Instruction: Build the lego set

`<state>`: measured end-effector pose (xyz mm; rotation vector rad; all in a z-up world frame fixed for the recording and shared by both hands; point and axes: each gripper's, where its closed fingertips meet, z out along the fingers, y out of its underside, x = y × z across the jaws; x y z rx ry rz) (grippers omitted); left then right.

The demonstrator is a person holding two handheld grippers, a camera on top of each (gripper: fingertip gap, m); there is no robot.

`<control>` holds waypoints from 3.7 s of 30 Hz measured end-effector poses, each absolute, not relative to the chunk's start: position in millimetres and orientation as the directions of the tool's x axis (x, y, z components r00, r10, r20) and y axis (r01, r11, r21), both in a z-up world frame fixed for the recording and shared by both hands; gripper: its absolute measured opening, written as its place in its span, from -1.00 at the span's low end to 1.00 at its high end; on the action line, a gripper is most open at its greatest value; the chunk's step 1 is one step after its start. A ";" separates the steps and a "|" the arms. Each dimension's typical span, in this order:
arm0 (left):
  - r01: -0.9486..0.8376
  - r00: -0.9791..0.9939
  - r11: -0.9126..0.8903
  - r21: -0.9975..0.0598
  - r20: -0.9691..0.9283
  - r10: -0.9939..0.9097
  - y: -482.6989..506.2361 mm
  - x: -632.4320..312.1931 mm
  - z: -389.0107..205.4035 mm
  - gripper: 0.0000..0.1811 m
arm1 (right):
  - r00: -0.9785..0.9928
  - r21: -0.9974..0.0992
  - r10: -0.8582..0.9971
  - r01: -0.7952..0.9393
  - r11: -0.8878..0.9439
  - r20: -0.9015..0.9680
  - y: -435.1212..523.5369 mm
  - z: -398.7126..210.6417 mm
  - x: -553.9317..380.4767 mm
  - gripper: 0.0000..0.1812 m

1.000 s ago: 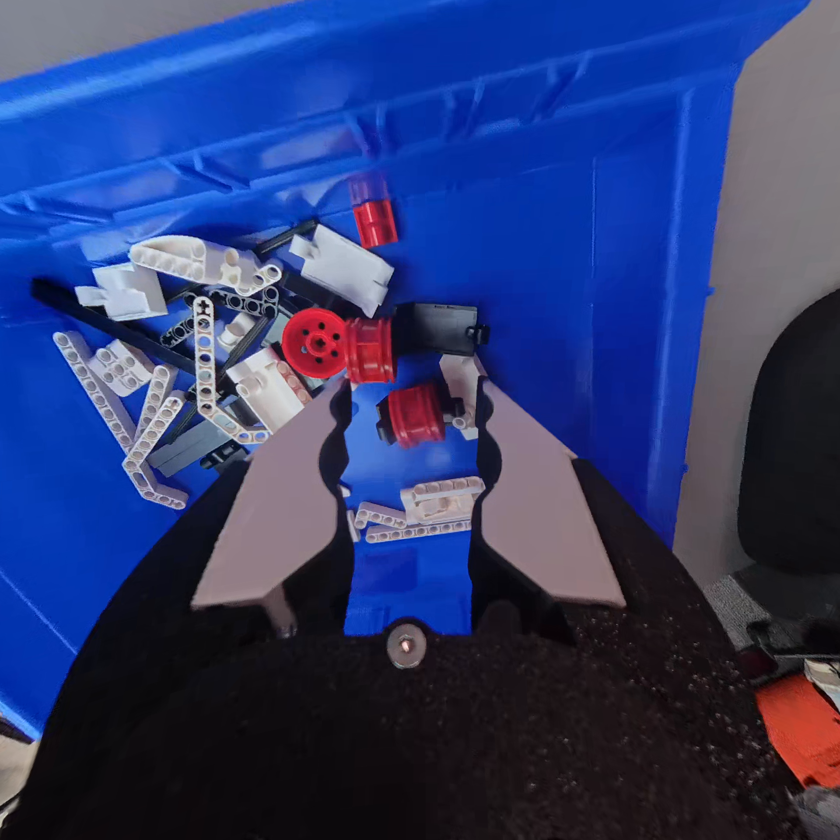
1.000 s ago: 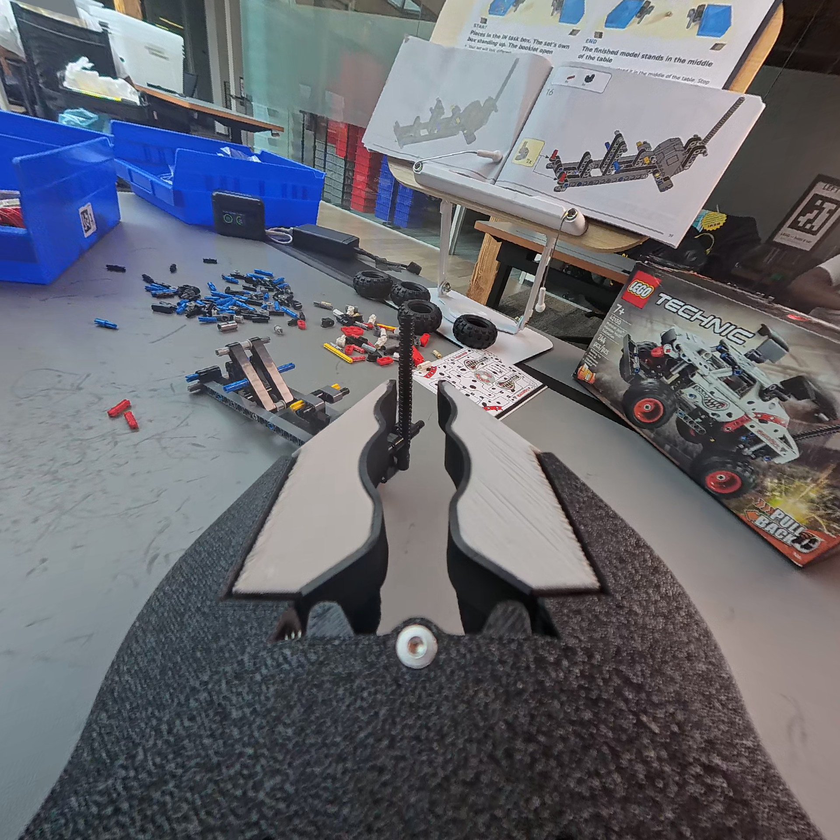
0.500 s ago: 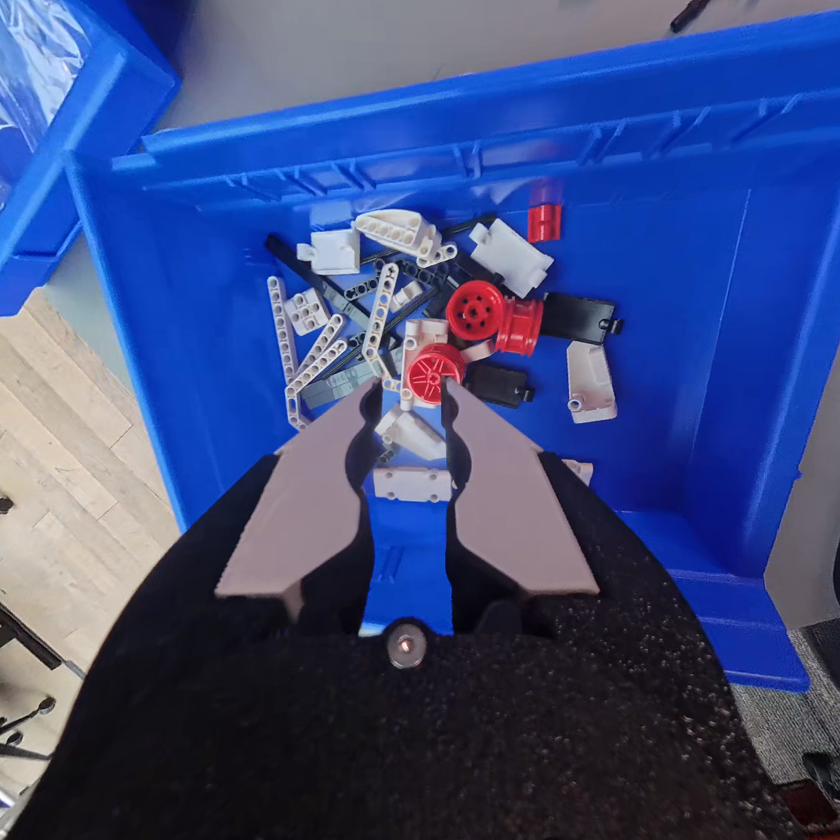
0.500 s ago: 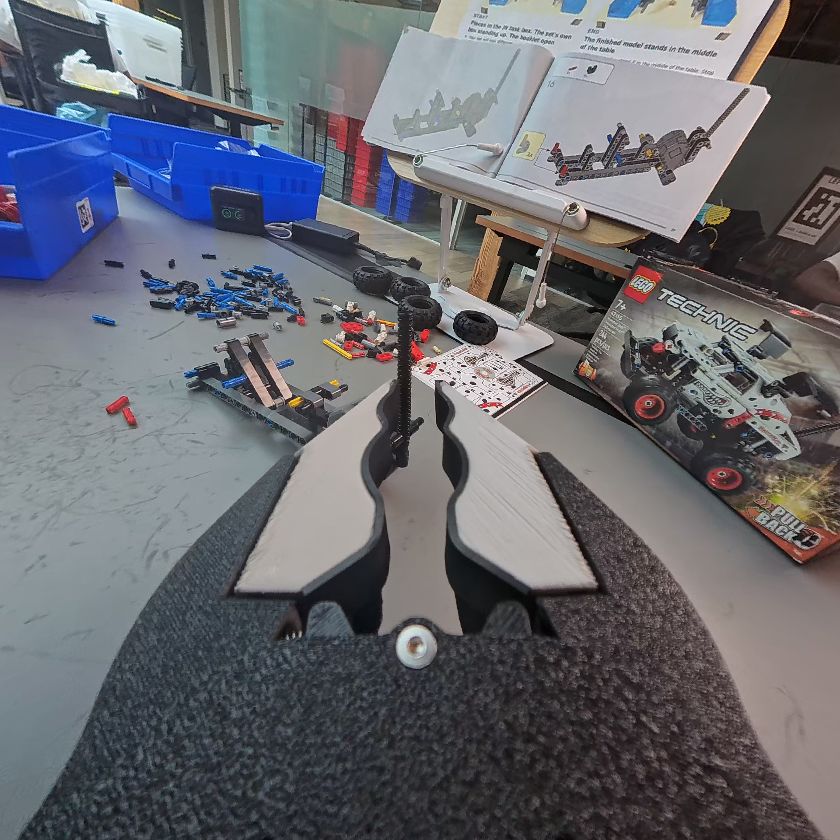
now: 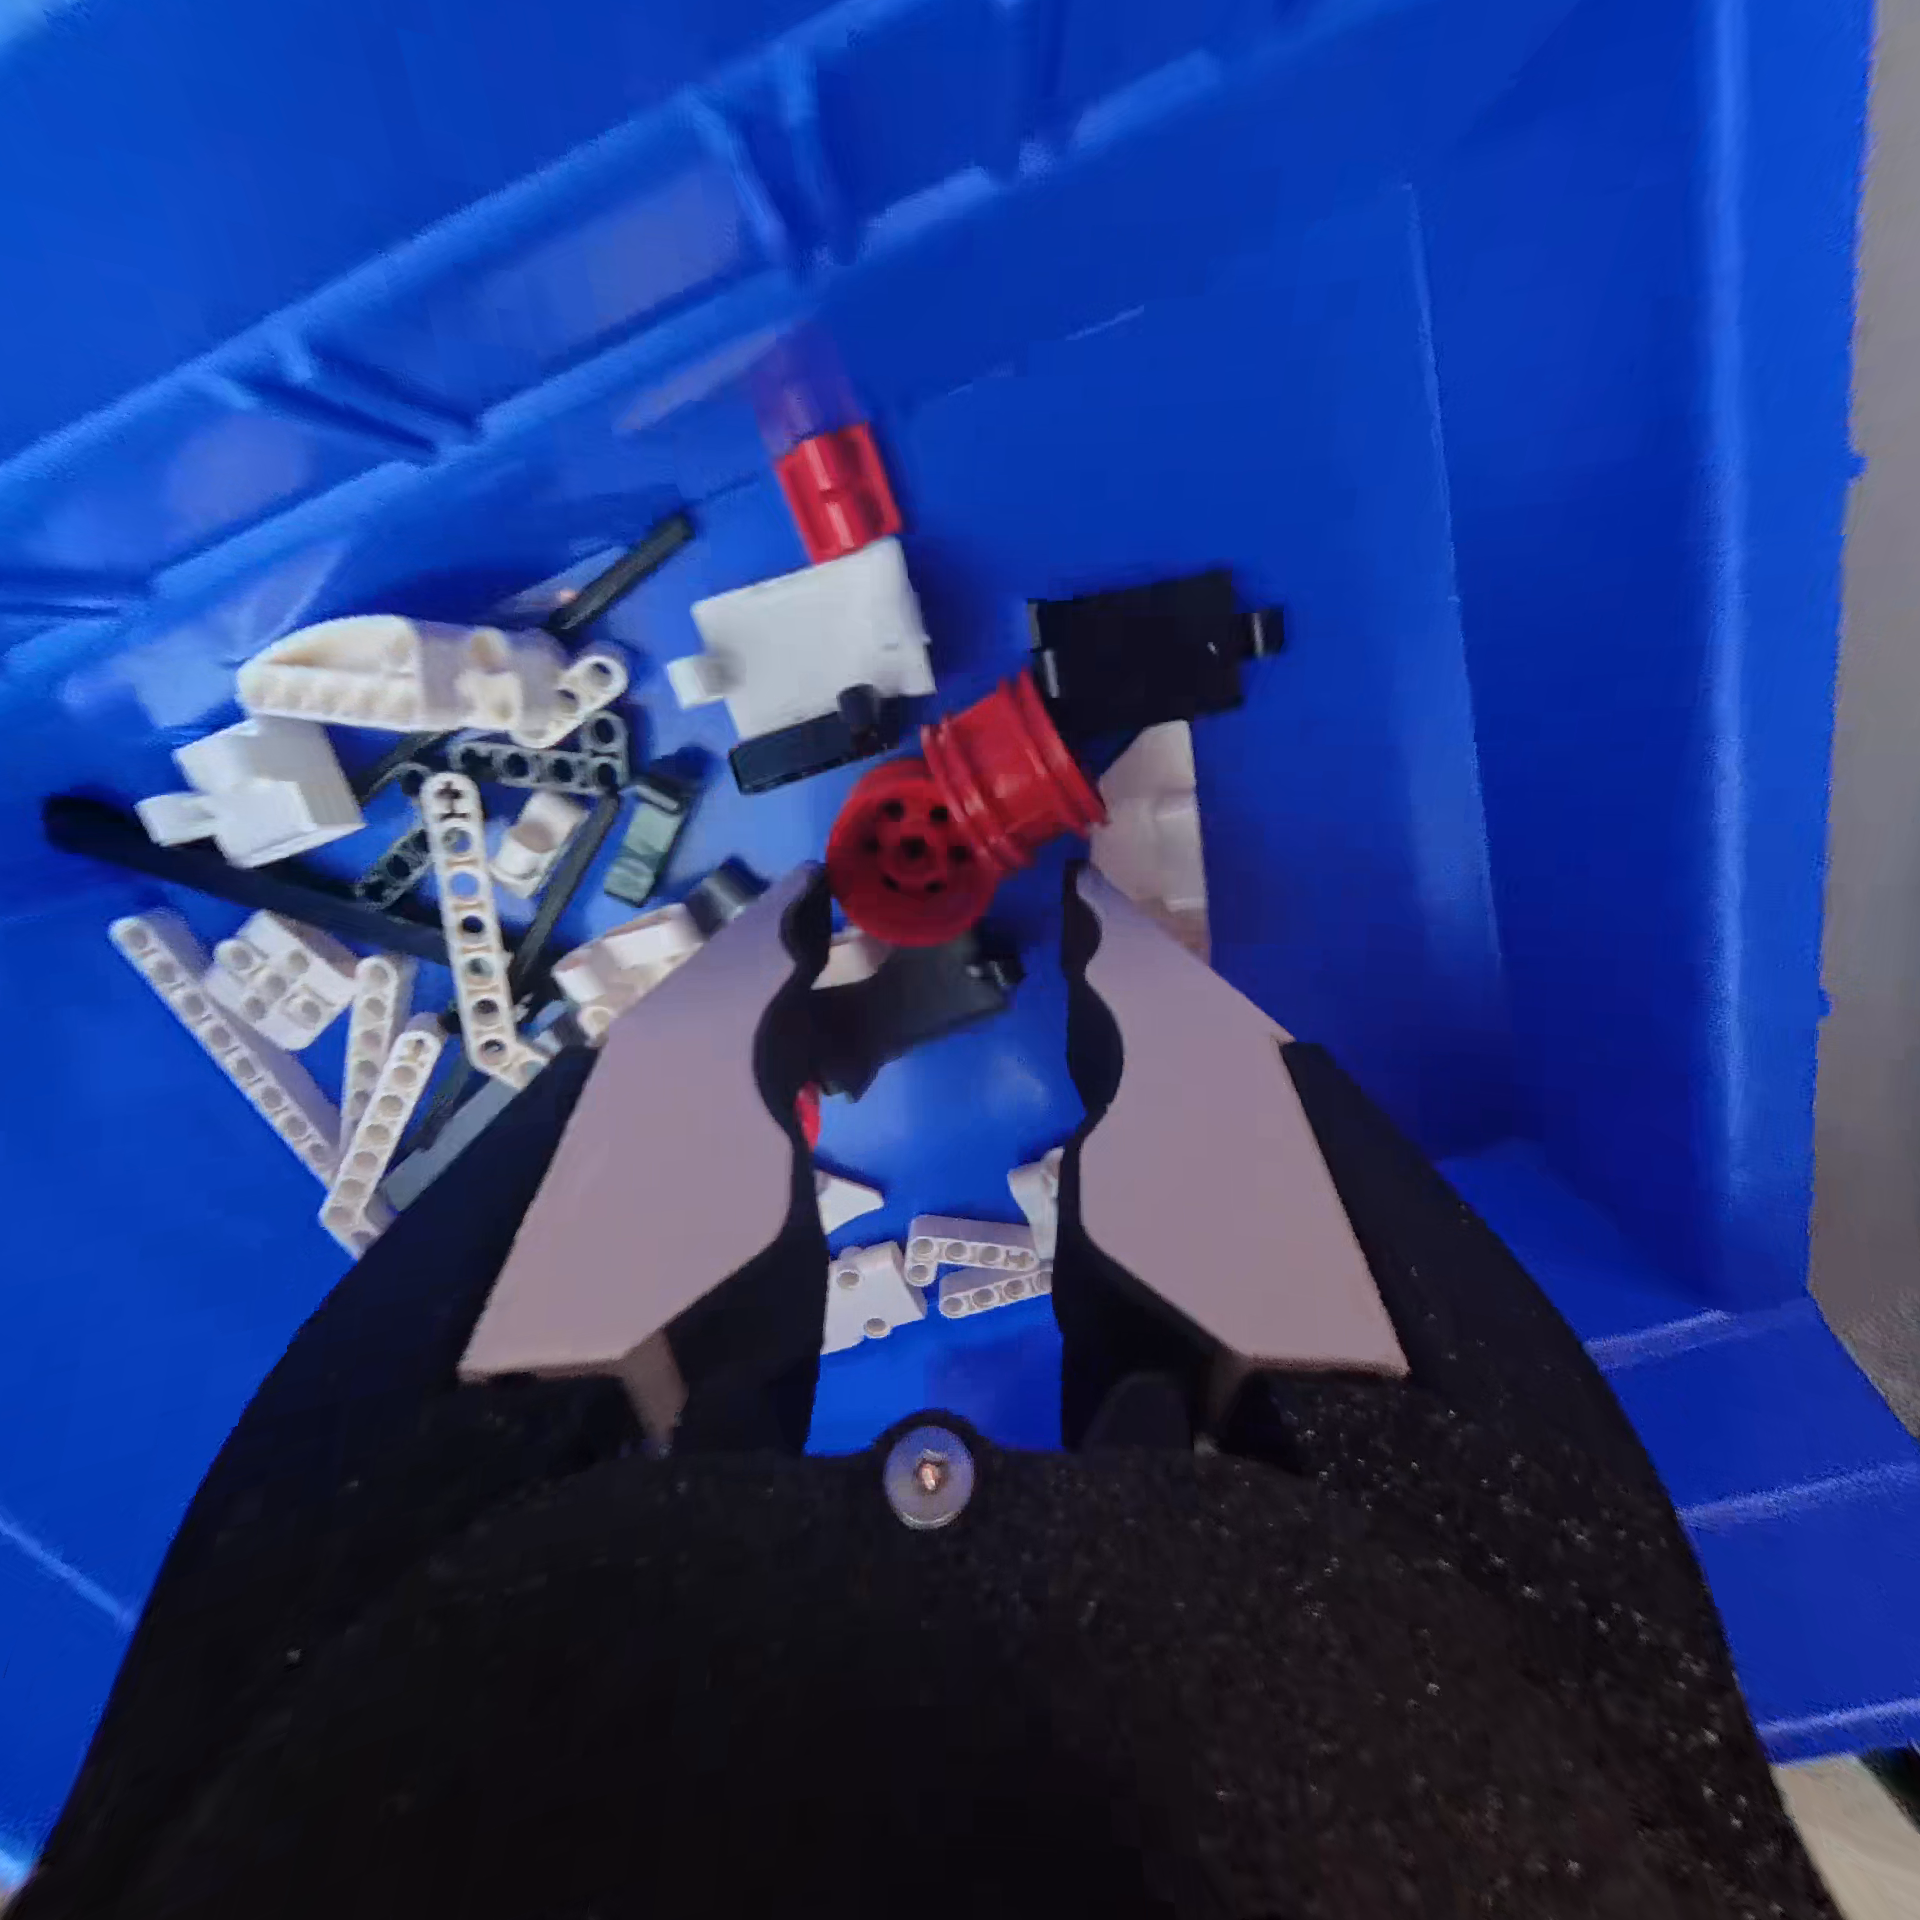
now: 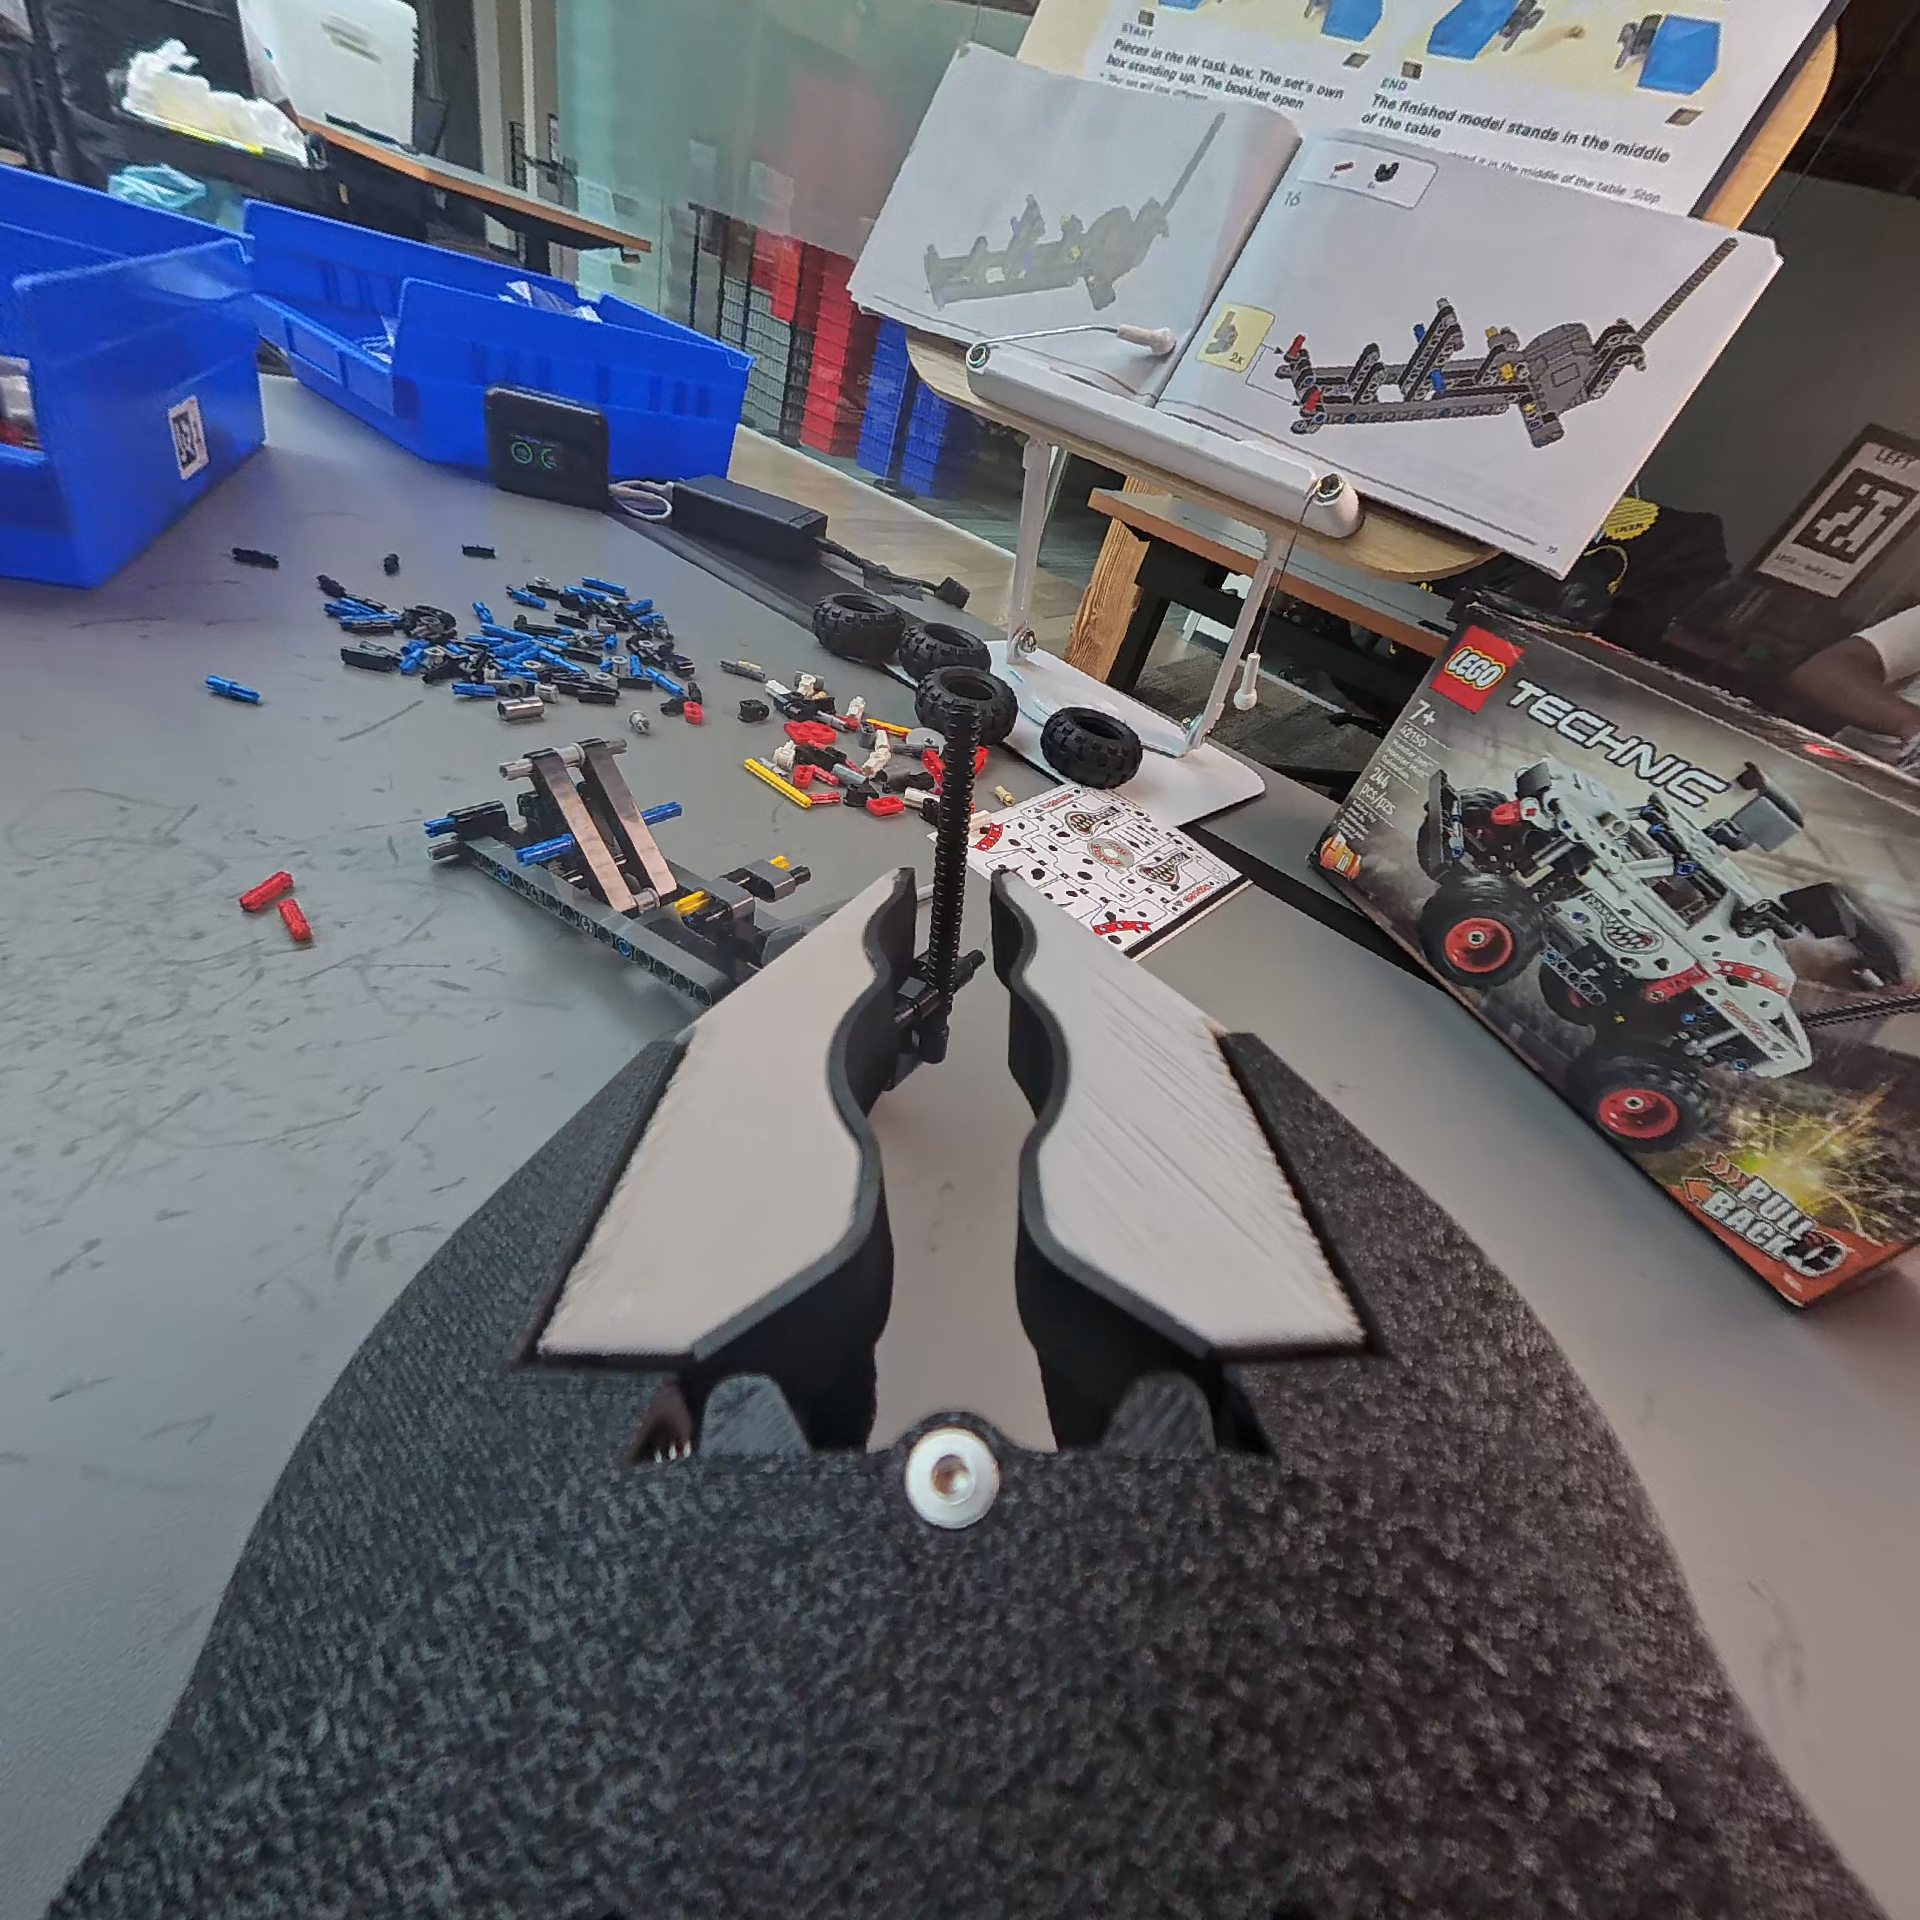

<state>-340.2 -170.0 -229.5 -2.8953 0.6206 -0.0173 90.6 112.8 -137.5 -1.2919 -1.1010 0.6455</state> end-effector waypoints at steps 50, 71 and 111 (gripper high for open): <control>-0.193 0.968 -0.969 0.157 -0.128 -0.214 -231.4 -451.9 -217.1 -0.38 | 0.371 -0.958 0.890 0.206 0.199 0.264 113.1 -141.1 88.2 -0.87; -0.303 0.888 -0.943 0.136 -0.319 -0.332 -225.9 -456.5 -198.9 -0.42 | 0.368 -0.956 0.890 0.213 0.202 0.270 112.3 -142.1 87.3 -0.87; -0.528 0.740 -0.624 -0.577 0.049 -0.671 -64.2 -10.1 -236.7 -0.80 | 0.042 -0.983 0.986 0.091 0.159 0.163 61.7 -131.3 84.4 -0.65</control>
